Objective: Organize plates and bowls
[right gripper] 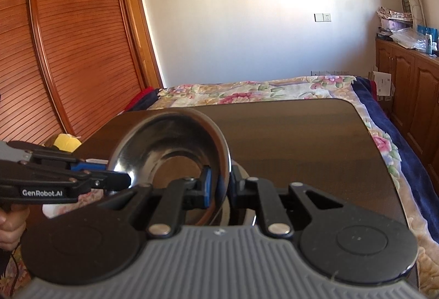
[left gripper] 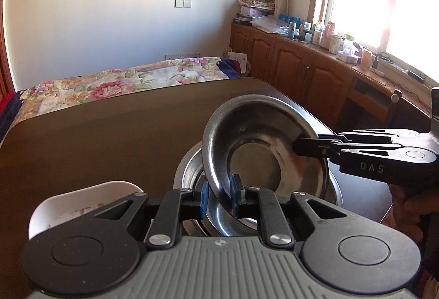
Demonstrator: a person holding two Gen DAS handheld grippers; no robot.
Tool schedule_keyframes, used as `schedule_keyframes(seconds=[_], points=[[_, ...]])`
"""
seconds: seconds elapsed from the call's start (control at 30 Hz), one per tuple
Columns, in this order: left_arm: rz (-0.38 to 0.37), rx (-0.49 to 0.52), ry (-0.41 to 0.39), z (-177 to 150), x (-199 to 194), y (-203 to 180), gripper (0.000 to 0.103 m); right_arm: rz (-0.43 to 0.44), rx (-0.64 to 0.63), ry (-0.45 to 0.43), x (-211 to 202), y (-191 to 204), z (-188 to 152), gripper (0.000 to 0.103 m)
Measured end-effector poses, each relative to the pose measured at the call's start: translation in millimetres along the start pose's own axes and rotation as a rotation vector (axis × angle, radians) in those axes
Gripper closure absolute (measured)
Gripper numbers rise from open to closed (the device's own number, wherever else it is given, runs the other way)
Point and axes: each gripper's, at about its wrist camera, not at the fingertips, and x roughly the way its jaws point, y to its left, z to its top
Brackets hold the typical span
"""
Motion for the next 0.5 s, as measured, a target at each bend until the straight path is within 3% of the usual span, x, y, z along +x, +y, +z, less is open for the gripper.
schedule_keyframes(seconds=[0.5], points=[[0.049,0.027,0.016,-13.5,10.1,-6.4,0.083,-0.024,-0.020,0.010,6.5,7.9,-9.6,0.087]])
